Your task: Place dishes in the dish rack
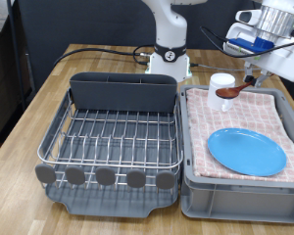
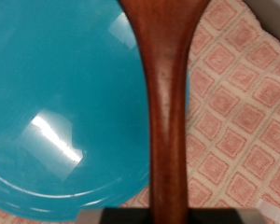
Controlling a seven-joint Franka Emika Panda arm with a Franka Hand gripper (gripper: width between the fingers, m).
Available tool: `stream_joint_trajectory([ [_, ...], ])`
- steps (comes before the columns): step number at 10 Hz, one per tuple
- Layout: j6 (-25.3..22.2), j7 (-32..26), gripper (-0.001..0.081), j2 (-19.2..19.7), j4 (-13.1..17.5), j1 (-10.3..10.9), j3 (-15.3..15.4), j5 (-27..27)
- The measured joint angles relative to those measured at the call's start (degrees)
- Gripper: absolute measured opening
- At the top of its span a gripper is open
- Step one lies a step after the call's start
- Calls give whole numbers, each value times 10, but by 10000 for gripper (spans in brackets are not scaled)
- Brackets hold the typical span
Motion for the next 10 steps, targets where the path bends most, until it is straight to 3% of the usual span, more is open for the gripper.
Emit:
stream_joint_trajectory([
  [3, -56, 36, 86, -30, -10, -3, -16, 19],
  [6, -95, 42, 86, -87, -46, -4, -42, 74],
  [10, -110, 70, 86, -165, -108, -6, -79, 96],
])
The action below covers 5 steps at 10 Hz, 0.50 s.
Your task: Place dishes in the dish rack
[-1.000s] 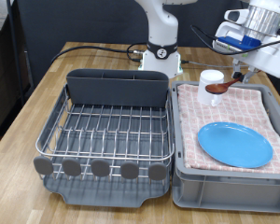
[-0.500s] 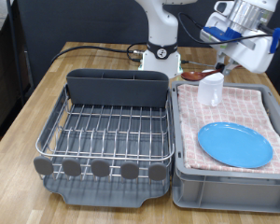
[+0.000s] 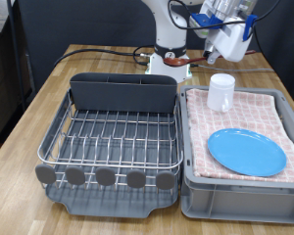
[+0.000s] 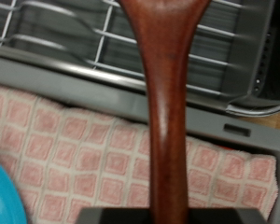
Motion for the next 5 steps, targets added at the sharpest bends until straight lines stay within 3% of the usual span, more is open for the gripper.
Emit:
stream_joint_trajectory([
  [1, 1, 8, 86, -24, -18, 0, -6, 5],
  [3, -1, 12, 86, -21, -18, 0, -8, 5],
  [5, -10, 29, 86, -35, -40, -5, -28, 14],
])
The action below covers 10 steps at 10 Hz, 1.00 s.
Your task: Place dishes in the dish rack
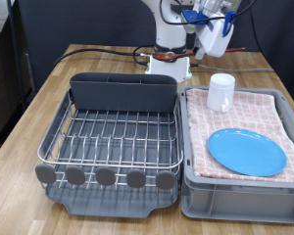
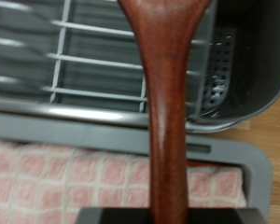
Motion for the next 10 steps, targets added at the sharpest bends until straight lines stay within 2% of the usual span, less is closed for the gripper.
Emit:
stream_joint_trajectory([
  [3, -3, 3, 86, -49, -51, -6, -35, 2],
  [5, 0, -12, 86, -89, -83, -7, -69, 11],
  [7, 7, -72, 86, -117, -107, -5, -125, 39],
  [10, 19, -161, 86, -130, -112, 0, -199, 75],
])
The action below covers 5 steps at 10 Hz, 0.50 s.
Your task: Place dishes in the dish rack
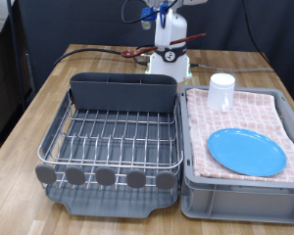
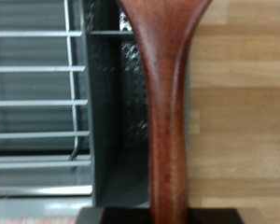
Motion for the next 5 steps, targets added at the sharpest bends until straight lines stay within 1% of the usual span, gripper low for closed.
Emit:
stream_joint_trajectory([
  [1, 2, -30, 86, 0, 0, 7, -27, 27],
  [2, 1, -50, 86, 0, 0, 13, -47, 48],
  [5, 4, -85, 86, 1, -2, 22, -81, 83],
])
